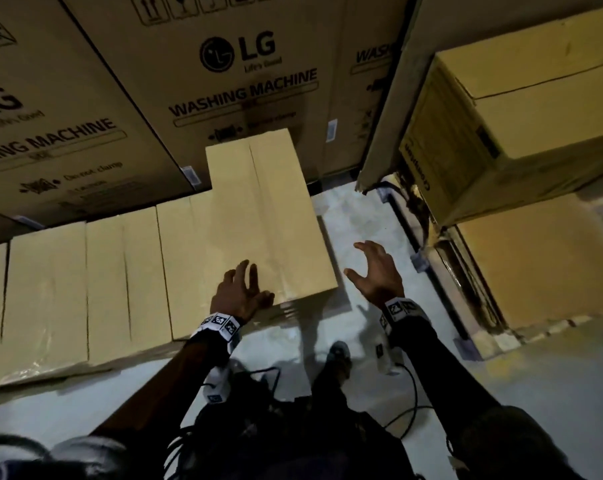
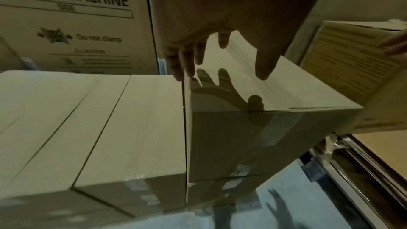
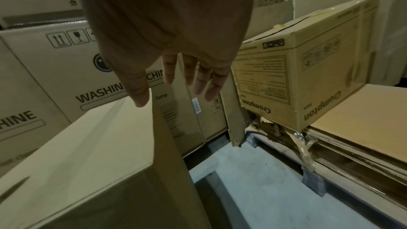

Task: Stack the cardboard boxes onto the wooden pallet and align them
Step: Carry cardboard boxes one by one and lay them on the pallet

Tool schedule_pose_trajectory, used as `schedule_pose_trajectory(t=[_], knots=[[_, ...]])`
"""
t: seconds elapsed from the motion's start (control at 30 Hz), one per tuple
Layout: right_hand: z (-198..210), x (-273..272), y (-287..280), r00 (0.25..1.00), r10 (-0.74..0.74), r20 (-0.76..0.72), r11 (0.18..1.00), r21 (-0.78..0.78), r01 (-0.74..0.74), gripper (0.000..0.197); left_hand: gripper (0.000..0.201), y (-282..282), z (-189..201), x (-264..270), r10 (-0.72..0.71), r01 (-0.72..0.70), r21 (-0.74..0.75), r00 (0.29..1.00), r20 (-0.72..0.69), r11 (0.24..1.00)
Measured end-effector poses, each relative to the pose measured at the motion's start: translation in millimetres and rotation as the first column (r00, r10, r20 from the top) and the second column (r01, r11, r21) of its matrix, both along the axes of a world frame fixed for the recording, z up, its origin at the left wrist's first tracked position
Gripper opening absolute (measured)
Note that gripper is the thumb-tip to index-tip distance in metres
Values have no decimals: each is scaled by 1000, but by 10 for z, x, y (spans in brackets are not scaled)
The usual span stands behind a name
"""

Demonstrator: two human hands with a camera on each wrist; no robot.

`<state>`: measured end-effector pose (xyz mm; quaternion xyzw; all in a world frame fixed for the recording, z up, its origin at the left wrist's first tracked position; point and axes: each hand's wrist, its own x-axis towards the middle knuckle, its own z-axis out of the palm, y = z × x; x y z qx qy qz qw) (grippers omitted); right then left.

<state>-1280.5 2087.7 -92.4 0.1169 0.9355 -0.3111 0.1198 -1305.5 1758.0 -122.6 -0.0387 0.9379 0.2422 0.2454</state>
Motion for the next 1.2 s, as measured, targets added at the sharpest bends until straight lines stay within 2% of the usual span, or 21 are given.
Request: schedule_pose_trajectory(t=[0.07, 0.2, 0.27, 0.43, 0.6, 0.7, 0.77, 0.87, 0.97, 1.13, 1.2], knots=[[-76, -72, 39, 1000, 16, 5, 1000, -22, -16, 71, 94, 18, -4, 9, 53, -54, -69, 999, -9, 996], [-295, -206, -89, 991, 84, 101, 989, -126, -71, 94, 100, -90, -131, 25, 136, -124, -137, 987, 85, 983], [-379, -285, -206, 983, 114, 146, 980, -179, -87, 101, 109, -142, -191, 1, 116, -110, -57, 984, 131, 992], [-569, -438, -545, 962, 177, 209, 953, -280, -114, 99, 116, -214, -248, -99, 37, -73, 157, 974, 222, 985], [-677, -658, -746, 963, 131, 235, 958, -279, -62, 108, 124, -199, -315, -252, 113, -158, 211, 971, 209, 965], [-696, -723, -756, 966, 120, 230, 974, -217, -70, 111, 128, -103, -365, -289, 150, -166, 188, 984, 94, 968], [-701, -719, -773, 964, 125, 234, 978, -195, -79, 114, 130, -65, -375, -290, 172, -181, 183, 983, 66, 966], [-644, -678, -823, 974, 72, 215, 981, -193, -30, 117, 134, -41, -352, -271, 188, -192, 155, 981, 36, 969], [-479, -727, -888, 984, 31, 176, 990, -142, -6, 110, 126, -53, -235, -322, 202, -198, 114, 979, -25, 974], [75, -898, -980, 987, 36, 157, 996, 69, -47, 103, 124, -92, 182, -447, 220, -210, 97, 970, -104, 973], [311, -940, -1007, 994, 28, 108, 994, 100, -39, 103, 124, -103, 370, -466, 229, -217, 114, 967, -108, 970]])
